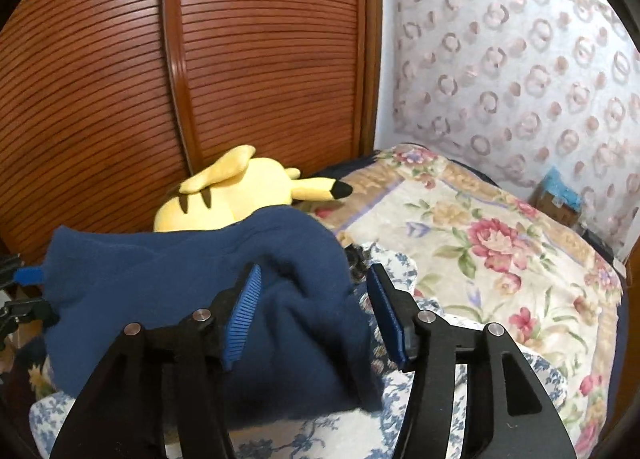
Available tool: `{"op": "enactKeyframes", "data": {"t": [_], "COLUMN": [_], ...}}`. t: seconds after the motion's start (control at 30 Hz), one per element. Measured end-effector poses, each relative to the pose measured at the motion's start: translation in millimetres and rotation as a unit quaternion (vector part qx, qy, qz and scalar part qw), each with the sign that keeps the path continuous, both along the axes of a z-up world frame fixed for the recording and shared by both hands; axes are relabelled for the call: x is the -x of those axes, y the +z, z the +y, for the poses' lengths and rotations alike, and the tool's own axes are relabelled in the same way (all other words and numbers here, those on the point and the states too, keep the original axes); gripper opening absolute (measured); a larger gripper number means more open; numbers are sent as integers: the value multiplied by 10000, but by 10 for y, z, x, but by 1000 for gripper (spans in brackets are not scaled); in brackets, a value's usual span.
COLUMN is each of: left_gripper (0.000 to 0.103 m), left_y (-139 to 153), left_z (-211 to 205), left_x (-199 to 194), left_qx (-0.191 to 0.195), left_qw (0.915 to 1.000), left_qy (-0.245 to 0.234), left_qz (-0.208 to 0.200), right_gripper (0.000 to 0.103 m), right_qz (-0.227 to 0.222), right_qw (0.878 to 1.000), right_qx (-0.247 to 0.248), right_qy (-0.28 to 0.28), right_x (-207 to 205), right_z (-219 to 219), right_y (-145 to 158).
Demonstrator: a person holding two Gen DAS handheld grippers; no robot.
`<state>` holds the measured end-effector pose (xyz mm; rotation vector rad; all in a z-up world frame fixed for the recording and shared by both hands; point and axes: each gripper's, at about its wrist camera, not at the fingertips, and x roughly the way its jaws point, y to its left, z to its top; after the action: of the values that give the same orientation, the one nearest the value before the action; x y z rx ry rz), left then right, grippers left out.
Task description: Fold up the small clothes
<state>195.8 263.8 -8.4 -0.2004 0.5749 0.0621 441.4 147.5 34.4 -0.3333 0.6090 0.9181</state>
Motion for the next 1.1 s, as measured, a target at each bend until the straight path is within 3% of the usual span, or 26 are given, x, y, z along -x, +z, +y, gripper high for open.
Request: {"op": "enactKeyframes", "data": {"t": [0.07,0.27,0.63,1.1], "left_gripper": [64,65,65,65], "left_y": [68,211,243,307], "left_z": [-58,-246,-820,-1680], "left_x": [36,106,190,520], "left_qx": [-147,-416,-594,-688], "left_qw": [9998,9984,9977,9957], "left_qy": [21,81,-173,-526], "left_qz": [-116,-363,-266,-325], "right_gripper": [57,58,64,73], "right_qz": [-27,-59,-149,-358], "right_qw": [10000,9999,9976,9862], "right_qx": [2,-129,-457,-667], "right_qy": [2,-83,-507,-1473], "right_x": [79,333,886,1909], "right_z": [-48,-308,-1102,-2256], "right_y": [-2,23,213,270]}}
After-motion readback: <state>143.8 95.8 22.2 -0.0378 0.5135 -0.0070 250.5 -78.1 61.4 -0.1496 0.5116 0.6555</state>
